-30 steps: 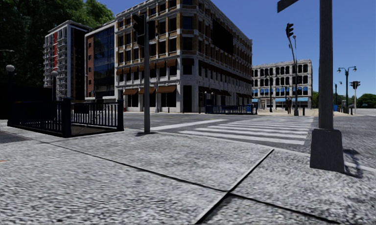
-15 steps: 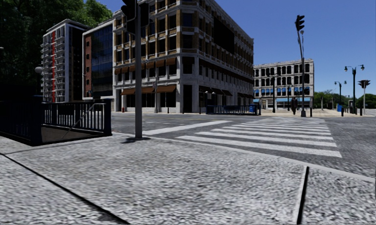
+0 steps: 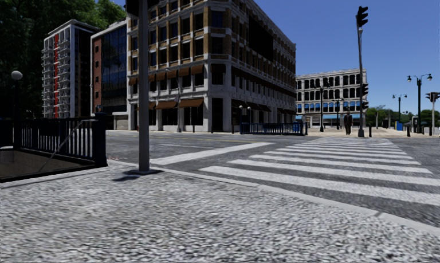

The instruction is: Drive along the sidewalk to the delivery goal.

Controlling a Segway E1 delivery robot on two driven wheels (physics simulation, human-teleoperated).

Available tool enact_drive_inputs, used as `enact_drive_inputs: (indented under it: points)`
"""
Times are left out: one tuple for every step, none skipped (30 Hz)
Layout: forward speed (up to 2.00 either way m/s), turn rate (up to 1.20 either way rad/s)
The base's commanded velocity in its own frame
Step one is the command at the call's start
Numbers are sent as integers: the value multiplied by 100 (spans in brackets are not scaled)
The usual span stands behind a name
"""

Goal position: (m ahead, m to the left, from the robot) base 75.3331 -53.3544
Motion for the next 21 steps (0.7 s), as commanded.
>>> enact_drive_inputs:
  points:
    - [200,-26]
    - [200,-27]
    - [200,-31]
    - [200,-37]
    - [200,-37]
    - [200,-42]
    - [200,-44]
    - [200,-46]
    - [200,-46]
    - [200,-46]
    - [200,-47]
    - [200,-47]
    - [200,-47]
    - [200,-48]
    - [200,-50]
    - [200,-50]
    - [200,-50]
    - [200,-53]
    - [200,-55]
    - [200,-56]
    - [200,-56]
